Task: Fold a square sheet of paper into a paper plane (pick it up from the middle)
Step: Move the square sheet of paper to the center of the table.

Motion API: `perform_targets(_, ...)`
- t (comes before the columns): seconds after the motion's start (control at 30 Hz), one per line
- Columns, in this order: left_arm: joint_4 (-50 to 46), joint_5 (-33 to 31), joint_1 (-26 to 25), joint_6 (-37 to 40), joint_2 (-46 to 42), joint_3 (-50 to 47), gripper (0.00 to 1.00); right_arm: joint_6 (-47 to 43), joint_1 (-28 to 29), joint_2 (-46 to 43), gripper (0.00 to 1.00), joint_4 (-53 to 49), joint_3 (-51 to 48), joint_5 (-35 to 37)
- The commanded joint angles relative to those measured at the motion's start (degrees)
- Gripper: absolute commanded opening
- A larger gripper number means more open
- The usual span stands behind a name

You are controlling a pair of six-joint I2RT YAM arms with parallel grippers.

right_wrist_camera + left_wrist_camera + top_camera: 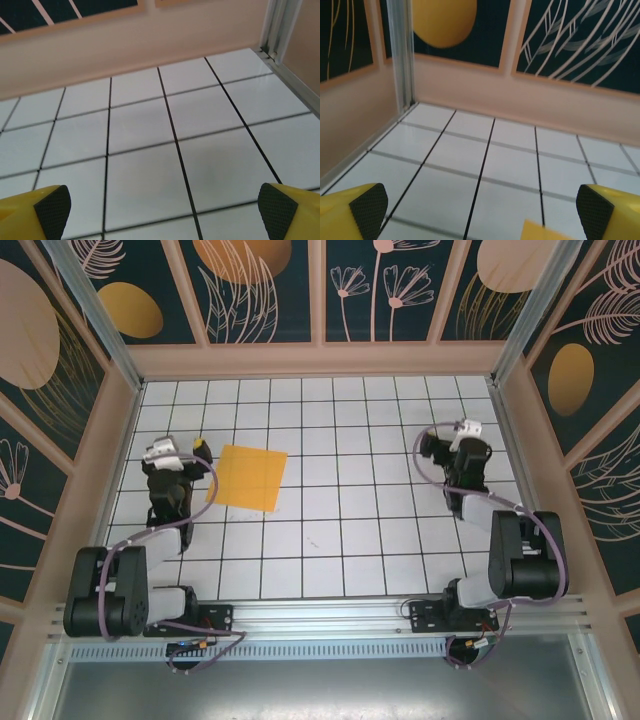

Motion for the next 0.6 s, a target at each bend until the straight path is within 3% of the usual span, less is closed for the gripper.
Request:
perform_targets(0.0,-23.25,6.36,0.23,-9.83,-1.19,7.94,0.99,6.47,0.6,-2.8,0.99,-25.51,8.09,-8.79)
perform_targets(0.1,-29.79,26.87,0.23,-15.18,4.37,13.85,0.99,10.17,1.28,-2.29,0.99,-29.32,10.61,-25.84)
perform_targets(0.2,-35.31,37.07,-1.53,-20.15,10.02,17.17,0.98,10.64,5.58,-1.03,0.99,-34.66,13.27,-29.69)
perform_targets(0.4,-51.08,27.38,-8.29,-19.98,13.52,21.17,0.98,9.62,17.09,-0.68,0.99,-38.96,15.09,-23.7)
perform_targets(0.57,-57.99,19.4,-12.76,-20.05,14.01,22.71,0.99,14.36,19.64,0.13,0.99,-36.28,14.39,-21.6)
